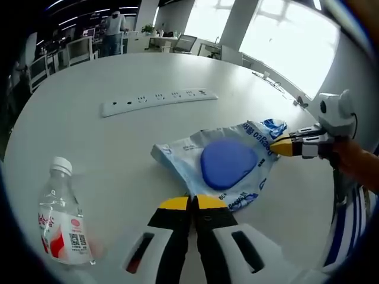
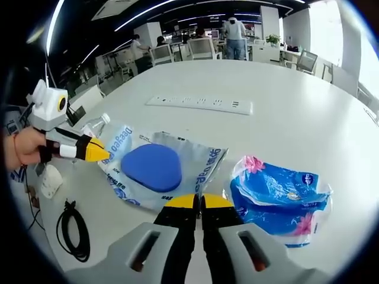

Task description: Arrange the tabletop items into an orderly group along one side of the table until the central work area is clear of visible clutter.

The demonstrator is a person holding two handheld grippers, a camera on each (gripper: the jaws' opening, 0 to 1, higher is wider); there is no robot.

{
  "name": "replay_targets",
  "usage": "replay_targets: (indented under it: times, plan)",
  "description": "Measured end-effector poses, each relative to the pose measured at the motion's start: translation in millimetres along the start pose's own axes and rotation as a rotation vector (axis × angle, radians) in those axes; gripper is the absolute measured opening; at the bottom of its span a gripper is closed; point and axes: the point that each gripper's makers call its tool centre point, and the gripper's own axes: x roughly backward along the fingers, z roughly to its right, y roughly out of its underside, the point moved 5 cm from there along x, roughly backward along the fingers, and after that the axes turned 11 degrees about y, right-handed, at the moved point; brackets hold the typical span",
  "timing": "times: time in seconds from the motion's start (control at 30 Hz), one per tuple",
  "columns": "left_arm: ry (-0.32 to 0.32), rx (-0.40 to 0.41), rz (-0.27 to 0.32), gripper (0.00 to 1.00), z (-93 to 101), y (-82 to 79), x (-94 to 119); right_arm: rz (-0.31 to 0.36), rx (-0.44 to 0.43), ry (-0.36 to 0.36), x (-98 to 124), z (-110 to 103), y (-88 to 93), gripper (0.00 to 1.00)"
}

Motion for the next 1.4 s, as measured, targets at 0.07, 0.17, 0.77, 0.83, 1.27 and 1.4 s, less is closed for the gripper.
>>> replay_targets:
  times: [0.07, 0.17, 0.77, 0.83, 1.27, 1.4]
  plan:
    - [0.000, -0.002, 0.000, 0.00, -0.5, 0.6, -0.5, 0.000, -0.002, 0.001, 0.1, 0.1, 0.0, 0.01]
    - [-0.002, 0.011, 0.004, 0.01, -1.8, 1.6, -0.6, 0.002, -0.003, 0.001, 0.9, -0.3, -0.1, 0.03]
    - [0.003, 0.021, 0.014, 0.14, 0.8, 3.4, 4.7, 0.012, -0.016, 0.022, 8.9, -1.3, 1.3, 0.11]
    - [0.002, 0.017, 0.017, 0.15, 1.0, 2.4, 6.2, 0.018, -0.023, 0.025, 11.8, -1.2, 0.2, 0.12]
    - [-0.009, -0.005, 0.022, 0.26, 0.4, 1.1, 19.5, 0.060, -0.027, 0.028, 25.1, -5.3, -12.3, 0.20]
    - [-0.006, -0.008, 0.028, 0.30, 1.4, 0.0, 25.0, 0.065, -0.026, 0.021, 28.5, -6.4, -15.8, 0.24]
